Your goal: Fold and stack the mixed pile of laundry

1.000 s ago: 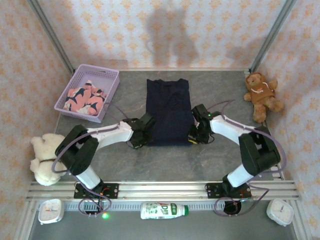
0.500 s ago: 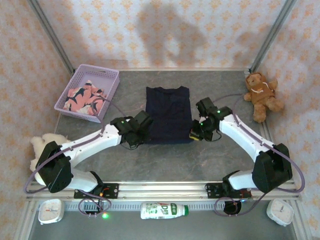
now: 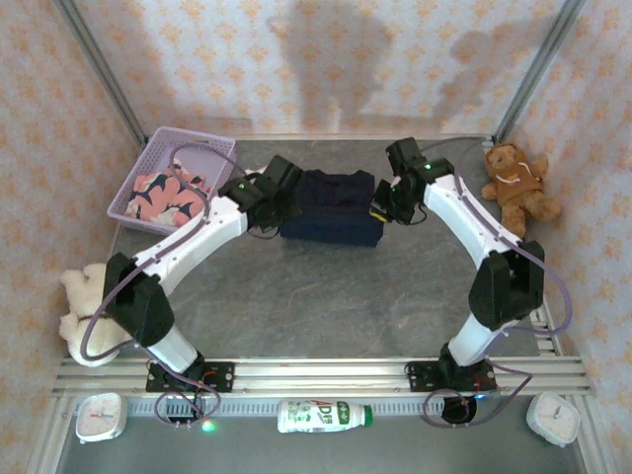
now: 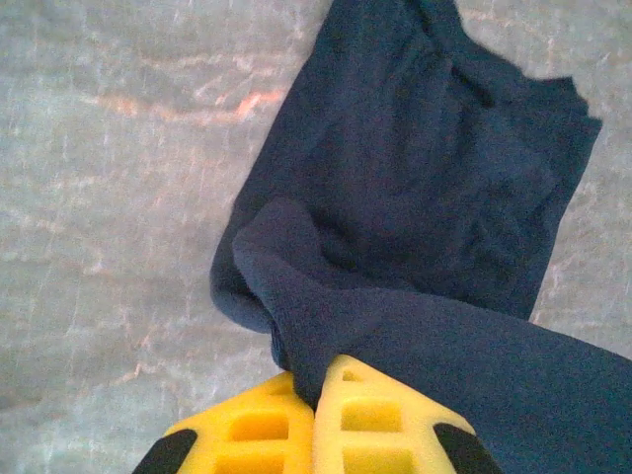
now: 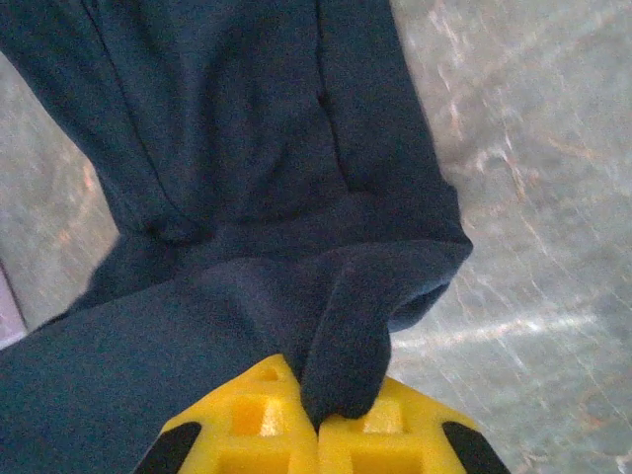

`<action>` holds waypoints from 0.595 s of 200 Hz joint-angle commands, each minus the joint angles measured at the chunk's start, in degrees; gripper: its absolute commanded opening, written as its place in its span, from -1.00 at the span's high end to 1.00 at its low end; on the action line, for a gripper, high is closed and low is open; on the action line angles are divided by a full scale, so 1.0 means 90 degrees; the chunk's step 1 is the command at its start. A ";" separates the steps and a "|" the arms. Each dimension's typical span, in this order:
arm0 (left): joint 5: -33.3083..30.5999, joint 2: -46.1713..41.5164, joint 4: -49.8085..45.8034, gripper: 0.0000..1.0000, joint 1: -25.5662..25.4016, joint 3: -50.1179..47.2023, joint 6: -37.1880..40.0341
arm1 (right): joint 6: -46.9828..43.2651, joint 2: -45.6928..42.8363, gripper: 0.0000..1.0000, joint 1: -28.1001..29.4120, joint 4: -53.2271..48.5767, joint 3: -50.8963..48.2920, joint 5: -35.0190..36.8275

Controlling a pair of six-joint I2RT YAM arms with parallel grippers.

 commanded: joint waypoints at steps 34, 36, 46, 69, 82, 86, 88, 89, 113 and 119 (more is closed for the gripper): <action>-0.0059 0.2172 -0.0410 1.00 0.0763 0.2604 0.0969 | 0.0330 0.1940 0.92 -0.0366 0.0152 0.2364 0.0222; -0.0017 0.2297 -0.0440 1.00 0.0808 0.2770 0.0995 | 0.0349 0.2039 0.91 -0.0386 0.0195 0.2455 0.0220; 0.0195 0.2986 -0.0586 0.85 0.0997 0.3604 0.1116 | 0.0459 0.2567 0.66 -0.0486 0.0406 0.2941 0.0235; 0.0905 0.4817 -0.1483 -0.30 0.1363 0.6052 0.1243 | 0.0608 0.3758 -0.07 -0.0718 0.0580 0.4297 0.0263; 0.1159 0.5646 -0.2085 -0.41 0.1521 0.7474 0.1191 | 0.0600 0.4126 -0.27 -0.0795 0.0738 0.4804 0.0031; 0.1169 0.5798 -0.2207 -0.41 0.1555 0.7768 0.1170 | 0.0568 0.4193 -0.29 -0.0810 0.0776 0.4915 -0.0044; 0.1169 0.5852 -0.2249 -0.41 0.1575 0.7880 0.1165 | 0.0555 0.4216 -0.35 -0.0811 0.0776 0.4955 -0.0063; 0.1169 0.5869 -0.2264 -0.41 0.1579 0.7924 0.1165 | 0.0543 0.4228 -0.38 -0.0813 0.0781 0.4983 -0.0075; 0.1232 0.5421 -0.1752 -0.43 0.1675 0.7157 0.1144 | 0.0220 0.4121 -0.42 -0.0807 0.0796 0.4926 -0.0287; 0.1281 0.5175 -0.1467 -0.43 0.1672 0.6700 0.1135 | 0.0142 0.4026 -0.41 -0.0797 0.0796 0.4764 -0.0316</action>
